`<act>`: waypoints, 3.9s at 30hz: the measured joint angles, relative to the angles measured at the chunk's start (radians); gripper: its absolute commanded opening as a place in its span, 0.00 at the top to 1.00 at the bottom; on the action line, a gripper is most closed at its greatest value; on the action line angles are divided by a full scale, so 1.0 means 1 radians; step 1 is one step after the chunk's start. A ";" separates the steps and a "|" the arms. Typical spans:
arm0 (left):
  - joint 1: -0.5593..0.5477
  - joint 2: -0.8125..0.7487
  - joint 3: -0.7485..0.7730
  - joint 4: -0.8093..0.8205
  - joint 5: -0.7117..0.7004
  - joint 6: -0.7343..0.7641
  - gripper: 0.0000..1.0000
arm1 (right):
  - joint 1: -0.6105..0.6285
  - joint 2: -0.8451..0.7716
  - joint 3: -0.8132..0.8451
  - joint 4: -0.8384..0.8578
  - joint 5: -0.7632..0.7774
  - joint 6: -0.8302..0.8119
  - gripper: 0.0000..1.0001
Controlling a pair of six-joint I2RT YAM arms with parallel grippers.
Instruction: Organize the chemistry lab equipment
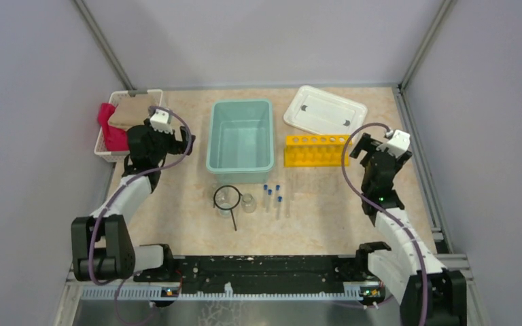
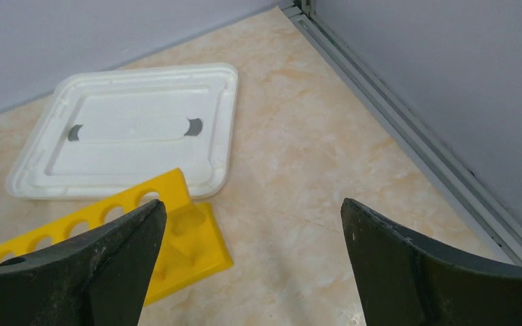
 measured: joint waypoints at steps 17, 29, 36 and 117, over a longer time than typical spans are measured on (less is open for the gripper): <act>0.031 -0.124 0.453 -0.740 0.061 -0.046 0.01 | 0.010 -0.124 0.497 -0.637 -0.391 0.221 0.01; 0.066 -0.124 0.610 -0.987 0.114 -0.059 0.01 | 0.362 0.200 0.648 -0.882 -0.319 0.352 0.09; 0.068 -0.130 0.631 -1.031 0.137 -0.072 0.01 | 0.519 0.352 0.690 -0.893 -0.254 0.405 0.44; 0.050 -0.141 0.647 -1.059 0.463 -0.039 0.01 | 0.738 0.381 0.821 -0.956 -0.053 0.540 1.00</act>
